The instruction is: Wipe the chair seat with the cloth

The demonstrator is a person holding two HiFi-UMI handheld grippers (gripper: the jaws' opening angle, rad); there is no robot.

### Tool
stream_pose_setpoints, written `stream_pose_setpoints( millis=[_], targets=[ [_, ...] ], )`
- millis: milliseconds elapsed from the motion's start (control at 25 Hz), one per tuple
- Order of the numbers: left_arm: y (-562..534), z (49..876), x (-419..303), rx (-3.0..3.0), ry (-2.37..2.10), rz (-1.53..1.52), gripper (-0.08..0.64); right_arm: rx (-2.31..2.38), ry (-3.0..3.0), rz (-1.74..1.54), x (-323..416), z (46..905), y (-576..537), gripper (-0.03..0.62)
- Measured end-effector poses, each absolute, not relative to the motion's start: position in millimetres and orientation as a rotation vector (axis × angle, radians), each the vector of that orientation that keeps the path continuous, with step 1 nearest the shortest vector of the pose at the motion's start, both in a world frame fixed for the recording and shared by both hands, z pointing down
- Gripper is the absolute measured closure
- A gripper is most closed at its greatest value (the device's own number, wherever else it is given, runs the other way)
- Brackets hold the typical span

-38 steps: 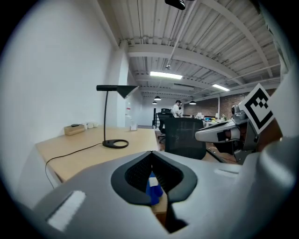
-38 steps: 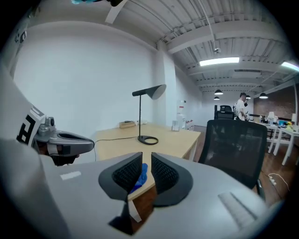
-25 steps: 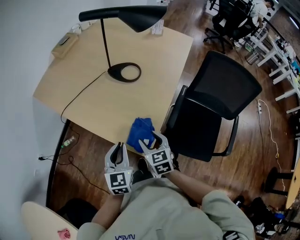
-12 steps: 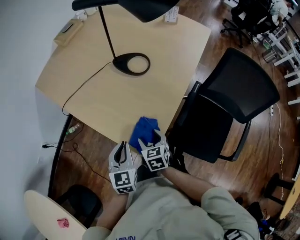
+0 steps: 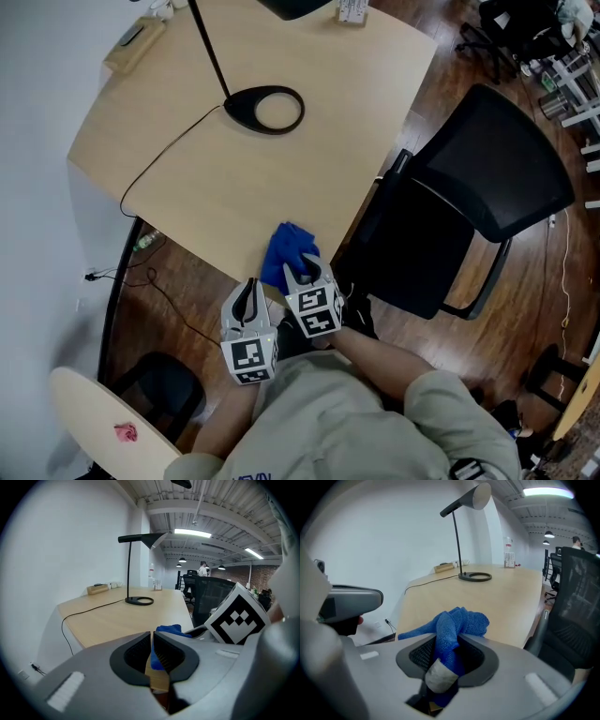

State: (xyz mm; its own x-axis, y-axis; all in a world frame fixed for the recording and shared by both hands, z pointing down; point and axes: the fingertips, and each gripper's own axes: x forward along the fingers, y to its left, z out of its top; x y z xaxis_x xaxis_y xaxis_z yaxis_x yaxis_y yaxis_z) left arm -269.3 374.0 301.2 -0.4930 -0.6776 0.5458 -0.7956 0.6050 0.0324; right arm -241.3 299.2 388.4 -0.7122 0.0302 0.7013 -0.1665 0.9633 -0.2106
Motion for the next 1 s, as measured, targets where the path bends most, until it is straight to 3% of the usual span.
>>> stream_pose_setpoints(
  millis=[440, 720, 1000],
  targets=[
    [314, 282, -233, 1.382, -2.263, 0.322, 0.552, 0.167, -2.499, 0.448, -208, 329, 256, 0.5],
    [223, 273, -171, 1.589, -2.157, 0.31, 0.552, 0.468, -2.587, 0.479, -130, 289, 127, 0.5],
    [118, 295, -100, 1.72, -2.05, 0.328, 0.552, 0.644, -2.506, 0.495, -45, 333, 1, 0.5]
  ],
)
